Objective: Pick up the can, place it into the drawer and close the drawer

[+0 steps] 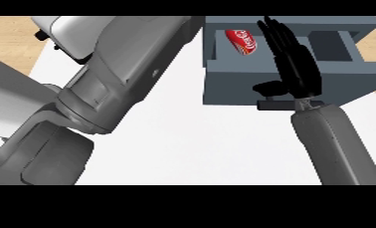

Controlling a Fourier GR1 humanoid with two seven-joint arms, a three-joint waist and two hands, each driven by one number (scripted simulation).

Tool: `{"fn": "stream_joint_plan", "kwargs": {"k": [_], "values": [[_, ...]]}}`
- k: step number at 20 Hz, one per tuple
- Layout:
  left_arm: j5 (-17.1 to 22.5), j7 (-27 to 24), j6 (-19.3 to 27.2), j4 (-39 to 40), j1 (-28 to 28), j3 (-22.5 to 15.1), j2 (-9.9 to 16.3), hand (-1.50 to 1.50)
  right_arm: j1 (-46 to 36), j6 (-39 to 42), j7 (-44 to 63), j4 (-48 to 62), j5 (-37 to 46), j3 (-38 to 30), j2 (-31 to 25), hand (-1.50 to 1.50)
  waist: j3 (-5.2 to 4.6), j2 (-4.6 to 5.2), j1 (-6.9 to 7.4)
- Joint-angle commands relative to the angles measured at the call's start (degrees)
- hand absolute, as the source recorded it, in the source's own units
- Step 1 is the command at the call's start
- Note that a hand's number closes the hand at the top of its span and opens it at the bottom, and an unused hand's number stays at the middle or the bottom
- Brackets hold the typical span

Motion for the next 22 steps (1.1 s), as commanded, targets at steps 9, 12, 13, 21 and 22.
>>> {"fn": "stream_joint_plan", "kwargs": {"k": [9, 12, 13, 21, 22], "values": [[-2.2, 7.1, -2.8, -5.6, 1.8, -0.6, 6.8, -1.50, -16.4, -19.3, -1.7, 30.8, 8.3, -6.1, 3.8, -1.50, 0.02, -0.03, 2.49], [-3.0, 5.2, -1.2, -8.1, 6.2, -1.2, 5.8, -1.50, -21.0, -23.1, -2.8, 36.9, 8.6, -7.7, 4.1, -1.50, 0.00, 0.00, 3.25], [-2.8, 5.0, -2.8, -10.1, 8.9, -1.0, 6.8, -1.50, -21.7, -22.8, -3.7, 36.8, 8.2, -8.0, 3.3, -1.50, -0.04, -0.39, 2.54], [-3.9, 7.4, -2.6, -16.1, 12.6, -2.3, 8.7, -1.50, -31.9, -28.4, -3.6, 49.8, 9.5, -11.5, 2.1, -1.50, -0.01, 0.24, 5.48], [-3.5, 9.0, -4.9, -16.1, 11.5, -1.5, 11.3, -1.50, -34.2, -28.6, -2.5, 50.7, 10.6, -10.5, 4.3, -1.50, -0.03, 0.21, 4.50]]}}
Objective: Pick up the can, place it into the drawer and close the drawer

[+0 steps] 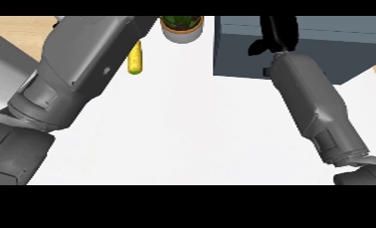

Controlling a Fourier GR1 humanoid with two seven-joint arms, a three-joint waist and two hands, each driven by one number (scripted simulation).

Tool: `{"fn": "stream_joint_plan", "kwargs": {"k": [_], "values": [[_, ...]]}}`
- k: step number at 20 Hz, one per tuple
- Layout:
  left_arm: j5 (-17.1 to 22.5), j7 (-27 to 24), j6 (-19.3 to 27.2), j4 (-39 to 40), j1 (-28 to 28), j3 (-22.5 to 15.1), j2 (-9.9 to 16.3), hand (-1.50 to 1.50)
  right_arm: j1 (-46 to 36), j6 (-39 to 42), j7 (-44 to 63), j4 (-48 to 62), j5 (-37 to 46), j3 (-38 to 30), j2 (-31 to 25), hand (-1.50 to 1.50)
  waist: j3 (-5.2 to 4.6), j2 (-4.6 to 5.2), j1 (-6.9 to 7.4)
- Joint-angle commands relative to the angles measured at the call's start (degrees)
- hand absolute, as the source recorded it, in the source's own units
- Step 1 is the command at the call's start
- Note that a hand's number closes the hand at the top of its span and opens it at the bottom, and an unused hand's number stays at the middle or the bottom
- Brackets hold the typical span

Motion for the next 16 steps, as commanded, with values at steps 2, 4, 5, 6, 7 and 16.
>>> {"fn": "stream_joint_plan", "kwargs": {"k": [2, 4, 5, 6, 7, 16], "values": [[-0.3, 0.6, -2.2, -4.3, 4.8, -0.7, 1.8, -1.50, -6.7, -3.5, 1.5, 6.7, 1.3, -1.4, 0.7, -1.50, 0.04, 0.40, 1.51], [-0.6, 2.8, -0.8, -6.5, 4.2, -1.2, 2.4, -1.50, -7.8, -3.8, 1.6, 8.0, 1.2, -2.2, -0.4, -1.50, 0.07, 0.18, 2.49], [-0.4, 1.8, -1.2, -7.3, 5.0, -0.6, 2.7, -1.50, -9.9, -2.3, 1.8, 8.4, 0.7, -2.8, -1.0, -1.50, 0.06, 0.34, 2.30], [-0.3, 1.3, -3.1, -6.4, 6.2, -0.4, 3.9, -1.50, -10.3, -2.9, -0.4, 8.2, 0.0, -3.1, -0.6, -1.50, 0.09, 0.73, 1.65], [-0.2, 3.5, -2.3, -9.1, 5.6, -0.9, 3.8, -1.50, -10.5, -1.8, 0.2, 8.9, -0.5, -3.7, -0.7, -1.50, 0.09, 0.16, 2.99], [-0.2, 4.6, -2.7, -16.8, 12.5, -2.0, 5.3, -1.50, -12.9, -0.3, -8.0, 7.4, -8.2, -10.1, 0.2, -1.50, 0.14, -0.06, 3.23]]}}
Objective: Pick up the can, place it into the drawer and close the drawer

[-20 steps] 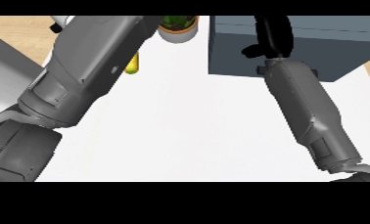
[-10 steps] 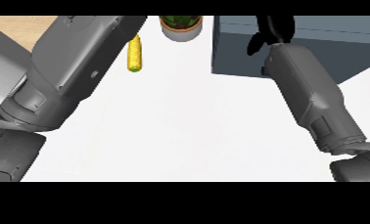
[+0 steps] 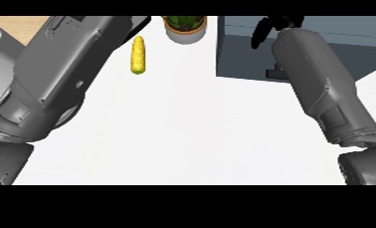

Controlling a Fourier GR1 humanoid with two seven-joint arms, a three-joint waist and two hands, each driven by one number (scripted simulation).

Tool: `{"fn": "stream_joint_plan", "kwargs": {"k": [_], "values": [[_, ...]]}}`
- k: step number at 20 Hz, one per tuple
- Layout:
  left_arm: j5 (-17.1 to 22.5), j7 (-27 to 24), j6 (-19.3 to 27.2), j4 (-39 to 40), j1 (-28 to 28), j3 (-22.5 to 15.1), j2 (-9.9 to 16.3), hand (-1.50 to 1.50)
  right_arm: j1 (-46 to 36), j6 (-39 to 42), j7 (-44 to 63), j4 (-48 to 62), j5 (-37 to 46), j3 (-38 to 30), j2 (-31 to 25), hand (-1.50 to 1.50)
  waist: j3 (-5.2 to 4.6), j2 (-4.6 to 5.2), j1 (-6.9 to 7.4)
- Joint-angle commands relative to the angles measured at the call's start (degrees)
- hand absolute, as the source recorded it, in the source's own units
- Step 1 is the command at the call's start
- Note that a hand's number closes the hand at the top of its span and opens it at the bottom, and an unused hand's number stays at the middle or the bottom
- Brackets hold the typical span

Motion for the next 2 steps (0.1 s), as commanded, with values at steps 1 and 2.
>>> {"fn": "stream_joint_plan", "kwargs": {"k": [1, 2], "values": [[-0.3, 1.0, 1.0, -5.6, 4.5, -0.9, 0.6, -1.50, -1.6, -3.8, -3.2, 0.3, -4.3, -4.0, 1.6, -1.50, 0.21, 0.43, 1.38], [-0.4, 2.3, 1.1, -6.5, 4.5, -0.8, 1.9, -1.50, -3.1, -3.8, -1.5, 0.7, -4.0, -4.0, 3.0, -1.50, 0.18, 0.35, 1.05]]}}
